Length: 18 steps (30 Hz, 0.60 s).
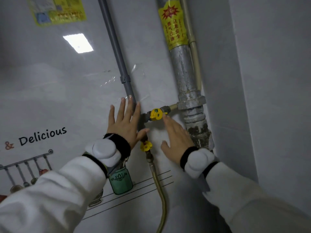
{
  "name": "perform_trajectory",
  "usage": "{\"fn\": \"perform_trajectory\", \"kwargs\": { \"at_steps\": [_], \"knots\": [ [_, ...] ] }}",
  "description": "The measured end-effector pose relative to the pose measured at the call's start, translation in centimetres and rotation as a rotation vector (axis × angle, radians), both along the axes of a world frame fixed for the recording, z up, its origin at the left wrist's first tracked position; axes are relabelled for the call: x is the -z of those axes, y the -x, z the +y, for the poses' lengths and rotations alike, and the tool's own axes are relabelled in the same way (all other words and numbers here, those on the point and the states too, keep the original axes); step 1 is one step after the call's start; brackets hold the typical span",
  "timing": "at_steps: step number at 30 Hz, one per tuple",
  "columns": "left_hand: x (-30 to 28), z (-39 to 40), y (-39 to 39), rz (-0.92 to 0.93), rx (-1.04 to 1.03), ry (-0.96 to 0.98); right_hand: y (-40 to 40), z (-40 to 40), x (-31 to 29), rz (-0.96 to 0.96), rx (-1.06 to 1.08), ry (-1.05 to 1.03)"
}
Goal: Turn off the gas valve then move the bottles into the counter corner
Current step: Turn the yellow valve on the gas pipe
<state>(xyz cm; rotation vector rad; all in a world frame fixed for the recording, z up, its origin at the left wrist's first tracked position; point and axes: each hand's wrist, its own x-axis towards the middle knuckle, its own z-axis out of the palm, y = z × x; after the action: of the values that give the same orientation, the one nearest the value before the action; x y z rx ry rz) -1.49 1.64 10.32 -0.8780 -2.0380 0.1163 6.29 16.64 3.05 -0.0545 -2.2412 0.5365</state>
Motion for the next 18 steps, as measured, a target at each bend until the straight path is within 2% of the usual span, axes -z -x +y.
{"fn": "perform_trajectory", "kwargs": {
  "at_steps": [4,9,15,18],
  "knots": [
    [-2.3,2.3,0.3,0.056,-0.047,0.082,-0.1,1.9,-3.5,-0.036,-0.026,0.155],
    [-3.0,3.8,0.9,0.041,-0.179,0.204,1.2,2.6,-4.3,-0.139,0.015,0.142],
    [-3.4,3.9,1.3,0.031,-0.247,0.283,2.2,2.2,-4.4,-0.003,0.023,0.16],
    [-3.5,3.8,1.4,0.017,-0.235,0.294,2.2,2.3,-4.7,-0.013,0.02,0.14]
  ]
}}
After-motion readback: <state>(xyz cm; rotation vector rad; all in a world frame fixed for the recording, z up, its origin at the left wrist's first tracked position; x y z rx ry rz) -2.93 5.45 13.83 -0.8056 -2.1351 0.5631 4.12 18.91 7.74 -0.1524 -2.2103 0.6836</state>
